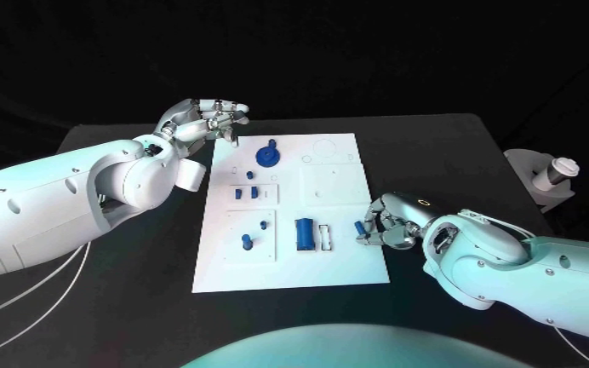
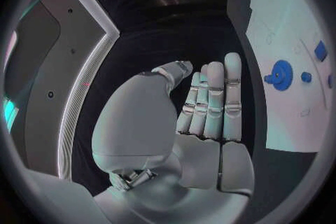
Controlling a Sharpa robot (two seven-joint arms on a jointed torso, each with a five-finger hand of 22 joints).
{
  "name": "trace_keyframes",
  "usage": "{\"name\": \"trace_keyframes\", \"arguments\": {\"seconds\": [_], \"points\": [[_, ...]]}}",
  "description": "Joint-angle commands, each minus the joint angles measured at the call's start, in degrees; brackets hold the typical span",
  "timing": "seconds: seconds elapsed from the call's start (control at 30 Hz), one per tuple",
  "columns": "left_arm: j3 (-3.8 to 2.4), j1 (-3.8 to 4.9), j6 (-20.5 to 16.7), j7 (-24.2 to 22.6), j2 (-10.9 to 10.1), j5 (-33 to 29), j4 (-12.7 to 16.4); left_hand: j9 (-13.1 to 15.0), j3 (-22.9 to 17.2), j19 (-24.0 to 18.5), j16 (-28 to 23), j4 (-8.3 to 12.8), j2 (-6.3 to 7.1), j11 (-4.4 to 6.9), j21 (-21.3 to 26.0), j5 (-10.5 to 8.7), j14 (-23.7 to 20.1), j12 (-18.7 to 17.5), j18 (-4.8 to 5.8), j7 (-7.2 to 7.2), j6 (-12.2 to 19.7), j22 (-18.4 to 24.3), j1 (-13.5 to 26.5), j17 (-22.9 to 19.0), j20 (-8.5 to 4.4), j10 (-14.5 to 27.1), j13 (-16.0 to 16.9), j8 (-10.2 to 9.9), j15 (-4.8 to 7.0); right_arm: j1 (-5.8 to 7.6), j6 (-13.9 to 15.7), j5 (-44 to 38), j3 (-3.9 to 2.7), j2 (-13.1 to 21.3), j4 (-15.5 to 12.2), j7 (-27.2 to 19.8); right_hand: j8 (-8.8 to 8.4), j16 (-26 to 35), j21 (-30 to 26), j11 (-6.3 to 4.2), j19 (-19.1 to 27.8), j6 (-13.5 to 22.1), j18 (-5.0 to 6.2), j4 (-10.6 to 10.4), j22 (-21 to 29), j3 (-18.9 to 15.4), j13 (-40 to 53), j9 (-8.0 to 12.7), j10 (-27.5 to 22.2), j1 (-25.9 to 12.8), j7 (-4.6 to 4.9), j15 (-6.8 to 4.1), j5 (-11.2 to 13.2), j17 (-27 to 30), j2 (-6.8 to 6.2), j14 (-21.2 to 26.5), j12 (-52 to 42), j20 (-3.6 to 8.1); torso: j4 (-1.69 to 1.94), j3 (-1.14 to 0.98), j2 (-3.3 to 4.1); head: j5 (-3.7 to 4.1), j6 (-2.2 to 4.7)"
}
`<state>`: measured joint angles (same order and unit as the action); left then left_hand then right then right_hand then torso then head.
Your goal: Assemble the parts on the task board
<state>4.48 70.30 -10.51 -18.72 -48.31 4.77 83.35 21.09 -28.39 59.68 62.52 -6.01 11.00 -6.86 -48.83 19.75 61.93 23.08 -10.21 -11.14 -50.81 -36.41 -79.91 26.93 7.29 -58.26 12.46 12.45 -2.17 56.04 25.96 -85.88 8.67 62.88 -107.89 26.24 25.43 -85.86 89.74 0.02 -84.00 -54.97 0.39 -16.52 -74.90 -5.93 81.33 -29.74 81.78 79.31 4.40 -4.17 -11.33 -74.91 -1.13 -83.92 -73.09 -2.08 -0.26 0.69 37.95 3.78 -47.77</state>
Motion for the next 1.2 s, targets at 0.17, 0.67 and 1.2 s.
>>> {"name": "trace_keyframes", "arguments": {"seconds": [0.17,0.67,1.2], "points": [[-0.04,0.02,0.9,-0.4,0.0,-0.1,0.3,-0.1,0.0,0.0,0.3,-0.1,-0.26,0.06,0.3,0.22,-0.4,0.2,-0.36,-0.02,0.3,0.1,0.0,-0.1,0.21,0.5,0.1,0.3,-0.15,-0.24,-1.9,-3.6,0.08,-1.0,0.9,1.9,-1.12,-0.2,0.3,-0.58,-6.0,-1.1,-0.39,0.7,-15.1,3.6,-3.1,0.7,0.1,4.6,-0.64,-0.03,3.4,-3.9,1.95,-4.0,0.0,-0.03,0.11,0.14,0.08,-0.30,0.46],[-0.05,0.03,0.8,-0.2,-0.1,-0.1,0.4,0.0,-0.1,0.0,0.4,-0.2,-0.32,0.05,0.3,0.22,-0.4,0.3,-0.35,-0.03,0.3,0.1,0.0,-0.1,0.22,0.5,0.1,0.3,-0.17,-0.28,-6.4,-9.6,0.10,-2.4,1.1,4.5,-1.48,-0.7,0.3,-0.46,-6.0,-2.9,-0.39,4.2,-15.1,21.8,-3.1,0.7,0.1,11.0,-0.19,0.13,0.2,-5.5,-3.23,-4.2,0.6,-0.04,-0.08,0.13,-0.13,-0.34,0.18],[-0.05,0.03,0.7,-0.2,-0.2,-0.1,0.5,0.0,-0.1,0.0,0.4,-0.2,-0.40,0.08,0.3,0.26,-0.4,0.4,-0.36,-0.01,0.3,0.1,-0.1,-0.1,0.21,0.6,0.1,0.4,-0.15,0.98,2.3,-3.2,-0.05,-2.4,-2.8,4.7,2.15,-0.8,0.3,-0.89,-6.0,-1.1,-0.39,7.7,-15.1,41.6,-2.1,-3.9,1.5,-4.2,-0.88,-0.31,-5.4,-6.1,-9.53,-4.4,-0.5,0.32,-0.07,0.01,-0.04,-0.22,0.29]]}}
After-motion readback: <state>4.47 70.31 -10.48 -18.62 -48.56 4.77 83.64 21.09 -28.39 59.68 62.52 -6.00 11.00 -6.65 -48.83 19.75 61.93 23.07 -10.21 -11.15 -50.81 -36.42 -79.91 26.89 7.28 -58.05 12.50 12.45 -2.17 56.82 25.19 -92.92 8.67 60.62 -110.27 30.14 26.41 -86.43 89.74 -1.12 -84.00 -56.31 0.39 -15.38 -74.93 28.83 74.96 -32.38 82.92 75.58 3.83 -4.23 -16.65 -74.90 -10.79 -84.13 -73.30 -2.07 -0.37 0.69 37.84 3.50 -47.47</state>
